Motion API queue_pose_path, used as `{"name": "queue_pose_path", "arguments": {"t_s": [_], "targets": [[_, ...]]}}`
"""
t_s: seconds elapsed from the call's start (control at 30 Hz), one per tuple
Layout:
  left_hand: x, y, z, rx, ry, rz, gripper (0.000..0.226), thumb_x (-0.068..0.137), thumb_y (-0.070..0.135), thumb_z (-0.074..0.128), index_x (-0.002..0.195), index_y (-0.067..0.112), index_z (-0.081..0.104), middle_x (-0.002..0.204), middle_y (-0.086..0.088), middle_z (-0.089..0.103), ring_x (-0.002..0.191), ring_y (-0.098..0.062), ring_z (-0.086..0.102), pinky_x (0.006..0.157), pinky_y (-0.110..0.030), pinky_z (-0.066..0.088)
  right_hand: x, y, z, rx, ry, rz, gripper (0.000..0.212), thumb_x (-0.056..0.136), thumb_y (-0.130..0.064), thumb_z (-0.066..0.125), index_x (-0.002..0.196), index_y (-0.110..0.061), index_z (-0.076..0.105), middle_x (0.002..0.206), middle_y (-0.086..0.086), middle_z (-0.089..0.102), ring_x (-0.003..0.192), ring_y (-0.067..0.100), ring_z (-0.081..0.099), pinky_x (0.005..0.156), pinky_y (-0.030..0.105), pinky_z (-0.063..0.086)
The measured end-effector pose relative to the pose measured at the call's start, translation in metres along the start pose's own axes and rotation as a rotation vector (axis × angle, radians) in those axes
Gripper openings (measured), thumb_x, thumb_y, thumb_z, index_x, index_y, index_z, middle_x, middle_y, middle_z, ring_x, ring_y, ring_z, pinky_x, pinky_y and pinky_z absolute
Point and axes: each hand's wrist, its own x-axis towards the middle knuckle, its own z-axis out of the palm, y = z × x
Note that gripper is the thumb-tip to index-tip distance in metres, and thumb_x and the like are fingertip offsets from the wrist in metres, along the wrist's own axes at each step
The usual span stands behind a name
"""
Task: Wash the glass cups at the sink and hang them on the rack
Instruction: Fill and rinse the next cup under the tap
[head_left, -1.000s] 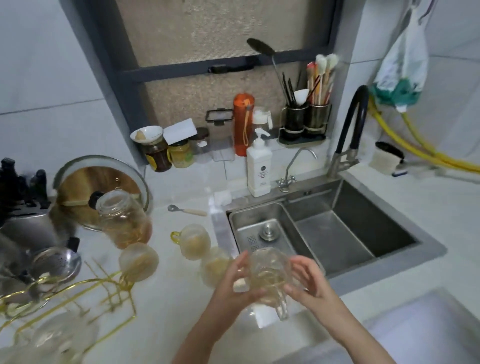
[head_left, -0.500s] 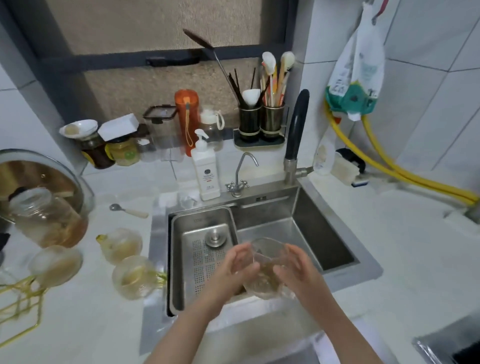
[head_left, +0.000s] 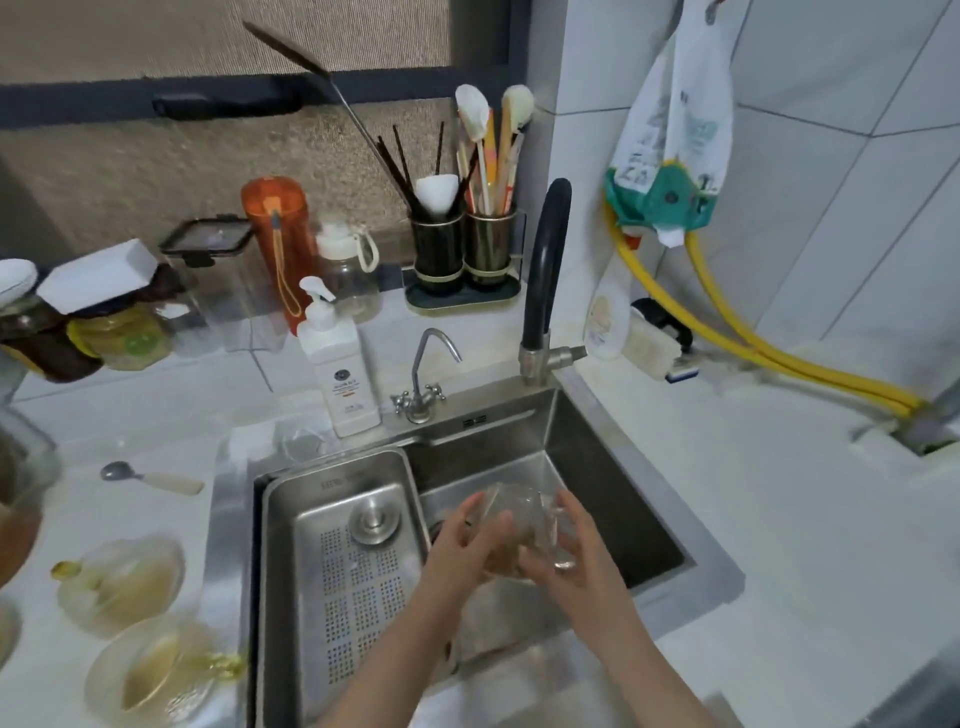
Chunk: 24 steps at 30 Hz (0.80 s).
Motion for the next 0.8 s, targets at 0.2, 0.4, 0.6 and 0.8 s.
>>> {"name": "queue_pose_path", "arguments": {"t_s": [0.2, 0.4, 0.6, 0.8], "targets": [[0.027, 0.002, 0.002, -0.017, 0.016, -0.166, 0.041, 0.085, 0.043, 0.065, 0.122, 0.026, 0.058, 0.112, -0.009, 0.068, 0.095, -0.030, 0.067, 0.081, -0.047, 0.057, 0.026, 0.015, -0.010, -0.015, -0.019, 0.120, 0.068, 0.065, -0.048, 0.081, 0.125, -0.046, 0.048, 0.120, -0.017, 0.058, 0.110, 0.007, 0.060, 0.096, 0.042, 0.052], [0.047, -0.004, 0.004, 0.012, 0.106, -0.203, 0.034, 0.089, 0.040, 0.060, 0.118, 0.023, 0.063, 0.091, 0.003, 0.071, 0.075, -0.012, 0.069, 0.053, -0.024, 0.053, 0.060, 0.026, -0.019, 0.002, -0.109, 0.229, 0.076, 0.060, -0.055, 0.079, 0.128, -0.035, 0.051, 0.112, -0.015, 0.061, 0.103, 0.011, 0.064, 0.093, 0.044, 0.053], [0.050, -0.004, 0.014, 0.052, 0.131, -0.223, 0.019, 0.090, 0.041, 0.059, 0.097, 0.025, 0.065, 0.081, 0.007, 0.070, 0.055, 0.000, 0.066, 0.046, -0.017, 0.049, 0.081, 0.031, -0.032, -0.083, -0.156, 0.226, 0.046, 0.077, -0.043, 0.073, 0.117, -0.040, 0.052, 0.110, -0.007, 0.061, 0.099, 0.015, 0.064, 0.082, 0.040, 0.058], [0.051, 0.008, 0.024, 0.027, 0.155, -0.300, 0.030, 0.087, 0.048, 0.060, 0.087, 0.018, 0.064, 0.048, 0.010, 0.061, 0.044, -0.004, 0.060, 0.051, -0.021, 0.051, 0.098, 0.030, -0.043, -0.189, -0.213, 0.201, 0.037, 0.083, -0.040, 0.068, 0.116, -0.035, 0.053, 0.101, -0.007, 0.063, 0.087, 0.008, 0.064, 0.070, 0.022, 0.055]]}}
